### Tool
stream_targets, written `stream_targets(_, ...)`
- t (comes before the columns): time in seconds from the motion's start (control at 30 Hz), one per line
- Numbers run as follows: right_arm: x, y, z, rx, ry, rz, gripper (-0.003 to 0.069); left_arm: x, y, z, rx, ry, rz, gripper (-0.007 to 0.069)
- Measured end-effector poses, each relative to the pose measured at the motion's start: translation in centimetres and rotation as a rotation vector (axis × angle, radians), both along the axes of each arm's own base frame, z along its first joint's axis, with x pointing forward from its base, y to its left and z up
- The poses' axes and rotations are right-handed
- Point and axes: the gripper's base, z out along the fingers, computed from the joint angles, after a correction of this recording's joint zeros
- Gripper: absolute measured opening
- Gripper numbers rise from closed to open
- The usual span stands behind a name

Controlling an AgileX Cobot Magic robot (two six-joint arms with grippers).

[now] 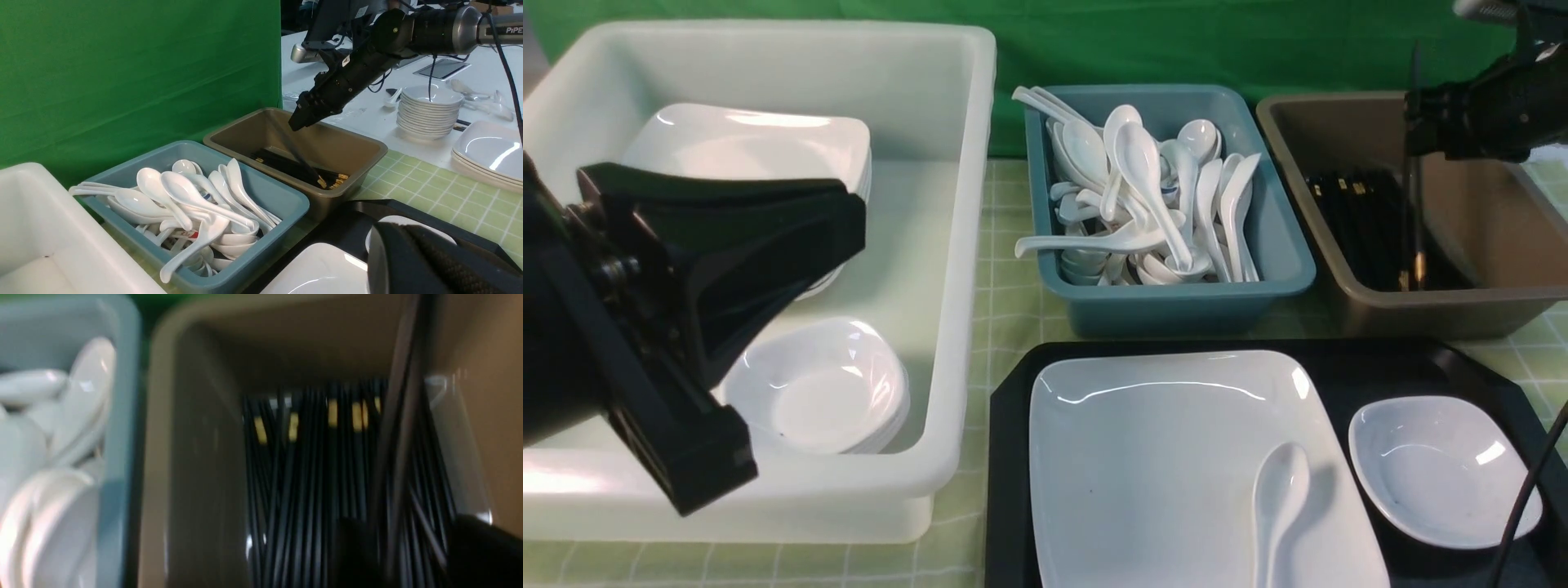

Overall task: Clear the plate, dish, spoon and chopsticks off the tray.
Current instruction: Use the right arm to put the chopsticks into the small storage box on the right, then use the right arm to grab a soup spoon from the plate

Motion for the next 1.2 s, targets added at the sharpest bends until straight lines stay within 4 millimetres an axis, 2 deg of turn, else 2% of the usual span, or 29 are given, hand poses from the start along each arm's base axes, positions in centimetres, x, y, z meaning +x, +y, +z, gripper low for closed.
stream_targets(0.07, -0.7, 0.1, 0.9, -0.008, 0.025, 0.016, 0.0496, 0.0, 0.0, 0.0, 0.008, -0.004, 0.0, 0.0022)
stream_targets(0.1, -1.2, 0.2, 1.7, -0.01, 0.036, 0.026, 0.0491, 0.0, 0.0, -0.1, 0.017, -0.007, 0.0, 0.0022)
stream_targets(0.23, -4.7, 1.8, 5.8, -0.032, 0.108, 0.108, 0.0367, -0.1, 0.0, -0.4, 0.075, -0.007, -0.016, 0.0022)
stream_targets(0.27, -5.0, 2.2, 5.9, -0.031, 0.122, 0.121, 0.0361, -0.1, 0.0, -0.5, 0.078, -0.006, -0.017, 0.0022)
stream_targets(0.3, -5.9, 2.8, 6.6, -0.033, 0.134, 0.139, 0.0339, -0.1, 0.0, -0.5, 0.089, -0.004, -0.021, 0.0022)
stream_targets(0.33, -8.1, 4.9, 7.4, -0.035, 0.187, 0.19, 0.0316, -0.2, -0.1, -0.8, 0.114, 0.01, -0.035, 0.0022)
stream_targets(0.37, -9.7, 6.4, 7.4, -0.044, 0.231, 0.222, 0.031, -0.3, -0.1, -0.9, 0.126, 0.017, -0.041, 0.0022)
stream_targets(0.4, -11.0, 7.9, 7.1, -0.066, 0.268, 0.26, 0.0309, -0.3, -0.1, -1.0, 0.137, 0.018, -0.044, 0.0022)
stream_targets(0.43, -11.7, 8.6, 6.8, -0.07, 0.293, 0.266, 0.0309, -0.3, -0.1, -1.0, 0.142, 0.018, -0.045, 0.0022)
stream_targets(0.47, -14.3, 10.8, 5.2, -0.095, 0.377, 0.292, 0.0316, -0.3, -0.1, -1.1, 0.161, 0.012, -0.045, 0.0022)
stream_targets(0.53, -18.0, 13.2, 2.2, -0.112, 0.475, 0.296, 0.0342, -0.3, 0.0, -1.2, 0.178, 0.006, -0.044, 0.0022)
stream_targets(0.6, -21.0, 15.1, -0.7, -0.103, 0.513, 0.273, 0.039, -0.3, 0.0, -1.2, 0.184, 0.006, -0.046, 0.0022)
stream_targets(0.67, -23.0, 16.7, -3.5, -0.069, 0.508, 0.229, 0.0439, -0.3, 0.0, -1.3, 0.186, 0.012, -0.049, 0.0022)
stream_targets(0.73, -23.5, 17.1, -4.4, -0.06, 0.506, 0.22, 0.0458, -0.3, 0.0, -1.3, 0.186, 0.015, -0.05, 0.0022)
stream_targets(0.8, -23.9, 17.5, -6.5, -0.042, 0.518, 0.174, 0.0478, -0.4, -0.1, -1.3, 0.181, 0.021, -0.053, 0.0022)
stream_targets(0.93, -23.1, 18.0, -9.4, -0.05, 0.531, 0.14, 0.0484, -0.4, -0.1, -1.3, 0.177, 0.023, -0.054, 0.0022)
stream_targets(1.07, -22.1, 18.5, -10.1, -0.039, 0.492, 0.138, 0.0474, -0.4, -0.1, -1.3, 0.177, 0.023, -0.054, 0.0022)
stream_targets(1.2, -21.9, 18.6, -10.2, -0.049, 0.466, 0.169, 0.039, -0.4, -0.1, -1.3, 0.177, 0.024, -0.054, 0.0022)
